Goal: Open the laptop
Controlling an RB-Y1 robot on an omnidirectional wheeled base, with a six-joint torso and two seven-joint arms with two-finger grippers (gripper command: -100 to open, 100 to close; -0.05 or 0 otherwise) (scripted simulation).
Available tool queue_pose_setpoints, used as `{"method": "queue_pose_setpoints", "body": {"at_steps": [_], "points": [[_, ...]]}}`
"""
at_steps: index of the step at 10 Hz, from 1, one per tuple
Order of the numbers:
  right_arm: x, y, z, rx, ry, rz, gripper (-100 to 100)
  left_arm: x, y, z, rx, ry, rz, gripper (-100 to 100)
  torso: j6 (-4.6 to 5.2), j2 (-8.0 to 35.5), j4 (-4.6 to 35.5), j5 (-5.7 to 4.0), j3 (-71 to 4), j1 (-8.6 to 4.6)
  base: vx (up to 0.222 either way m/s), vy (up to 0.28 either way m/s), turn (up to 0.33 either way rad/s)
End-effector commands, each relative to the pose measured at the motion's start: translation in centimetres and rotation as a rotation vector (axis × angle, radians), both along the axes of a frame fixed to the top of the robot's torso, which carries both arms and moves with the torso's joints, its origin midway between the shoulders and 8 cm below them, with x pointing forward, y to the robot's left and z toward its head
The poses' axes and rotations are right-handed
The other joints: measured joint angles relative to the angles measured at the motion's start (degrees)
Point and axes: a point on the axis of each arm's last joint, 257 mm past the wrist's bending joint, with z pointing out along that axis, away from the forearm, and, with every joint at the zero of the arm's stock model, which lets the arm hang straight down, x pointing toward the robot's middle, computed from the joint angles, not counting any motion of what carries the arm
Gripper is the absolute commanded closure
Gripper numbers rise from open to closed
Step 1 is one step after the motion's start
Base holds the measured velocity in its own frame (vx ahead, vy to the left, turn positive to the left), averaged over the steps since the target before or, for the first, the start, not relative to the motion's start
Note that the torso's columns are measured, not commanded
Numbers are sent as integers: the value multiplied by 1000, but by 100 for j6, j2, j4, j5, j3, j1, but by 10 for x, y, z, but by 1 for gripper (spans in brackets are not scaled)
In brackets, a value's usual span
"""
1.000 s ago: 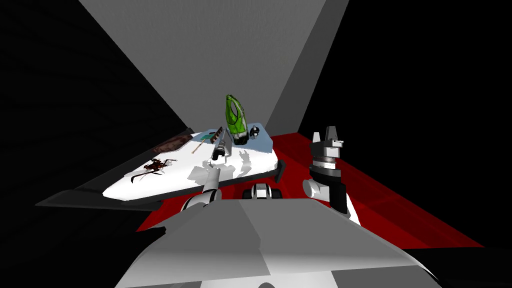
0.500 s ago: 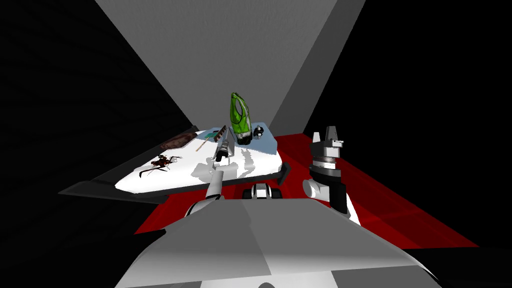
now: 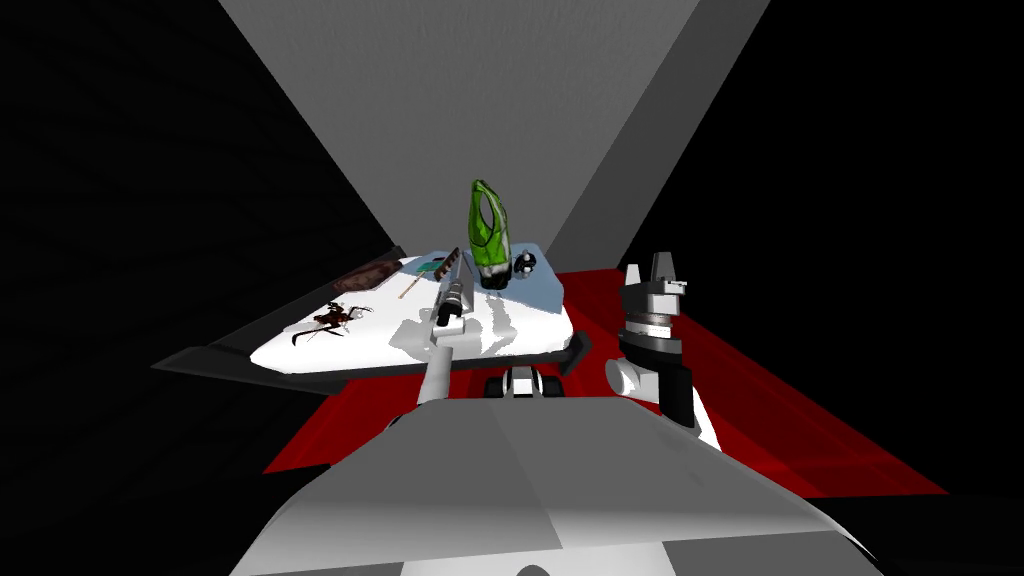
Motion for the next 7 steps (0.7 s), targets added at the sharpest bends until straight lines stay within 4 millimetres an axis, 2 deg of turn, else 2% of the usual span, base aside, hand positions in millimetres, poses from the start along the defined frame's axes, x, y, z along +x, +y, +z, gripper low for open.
{"method": "queue_pose_setpoints", "body": {"at_steps": [1, 4, 7], "points": [[0, 0, 0, 0, 0, 0, 0, 5, -5, -3, -118, -8, -9, 100, -5, -1, 7, 1, 1, 19, 10, 125, 19], [0, 0, 0, 0, 0, 0, 0, 11, -12, -6, -237, -15, -18, 100, -34, 10, 3, 8, 8, 33, 17, 111, 26], [0, 0, 0, 0, 0, 0, 0, 16, -19, -9, -355, -21, -27, 100, -18, 8, 11, -4, 5, 9, 8, 103, 40]]}}
